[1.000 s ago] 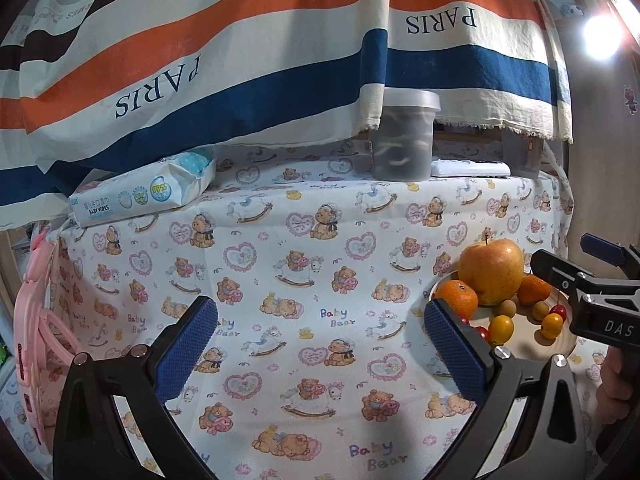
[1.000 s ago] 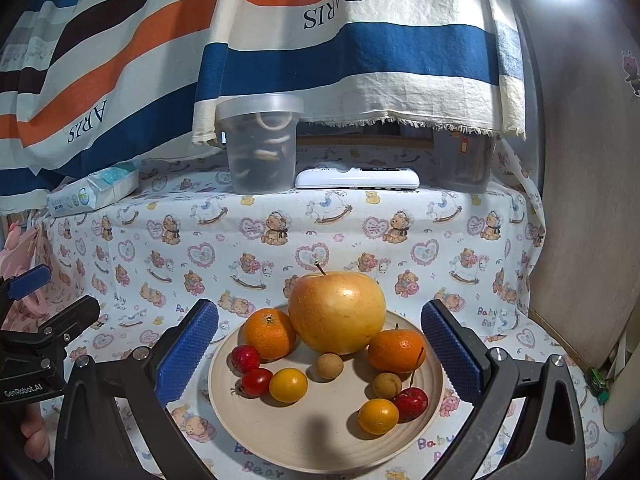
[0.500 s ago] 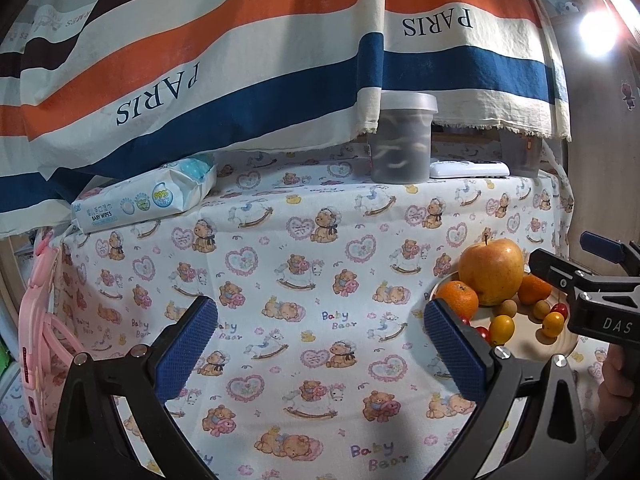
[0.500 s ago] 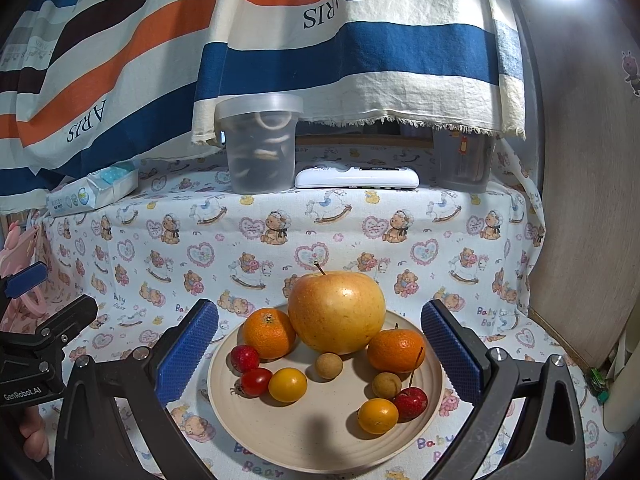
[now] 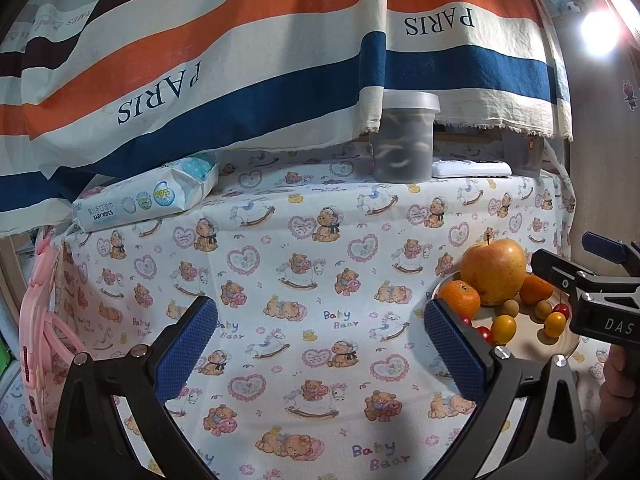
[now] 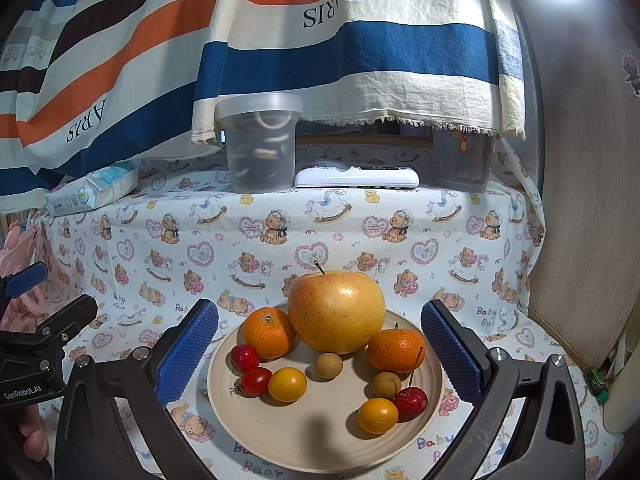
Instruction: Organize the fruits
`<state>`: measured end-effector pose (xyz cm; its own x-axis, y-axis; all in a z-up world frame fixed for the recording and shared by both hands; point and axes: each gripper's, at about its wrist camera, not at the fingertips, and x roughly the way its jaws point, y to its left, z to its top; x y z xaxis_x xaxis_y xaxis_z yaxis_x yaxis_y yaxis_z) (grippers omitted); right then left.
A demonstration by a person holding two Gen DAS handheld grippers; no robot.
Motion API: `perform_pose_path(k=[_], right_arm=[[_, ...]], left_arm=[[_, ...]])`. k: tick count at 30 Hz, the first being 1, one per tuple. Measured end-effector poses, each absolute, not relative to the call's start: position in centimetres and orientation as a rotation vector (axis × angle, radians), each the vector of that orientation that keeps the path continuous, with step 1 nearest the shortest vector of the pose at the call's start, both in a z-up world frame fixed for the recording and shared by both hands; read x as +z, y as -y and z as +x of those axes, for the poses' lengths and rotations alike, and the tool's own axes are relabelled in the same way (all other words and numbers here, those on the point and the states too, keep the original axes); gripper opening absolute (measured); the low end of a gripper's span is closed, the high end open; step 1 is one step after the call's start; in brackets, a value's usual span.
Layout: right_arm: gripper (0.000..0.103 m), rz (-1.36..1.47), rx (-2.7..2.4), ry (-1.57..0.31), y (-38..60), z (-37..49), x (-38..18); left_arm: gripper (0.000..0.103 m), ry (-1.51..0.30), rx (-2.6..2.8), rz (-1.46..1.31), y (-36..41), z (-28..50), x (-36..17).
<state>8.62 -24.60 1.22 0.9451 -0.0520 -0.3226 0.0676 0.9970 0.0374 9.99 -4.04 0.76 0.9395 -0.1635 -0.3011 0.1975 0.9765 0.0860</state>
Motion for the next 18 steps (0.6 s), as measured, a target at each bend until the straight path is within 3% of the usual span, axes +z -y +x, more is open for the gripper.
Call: perform_pose_path(k=[18], right_arm=[[0.102, 0.048, -0.060, -0.328, 24.62, 8.65, 1.22]], left_arm=[[0.103, -0.299, -0.182, 0.115, 3.98, 10.03, 0.73]])
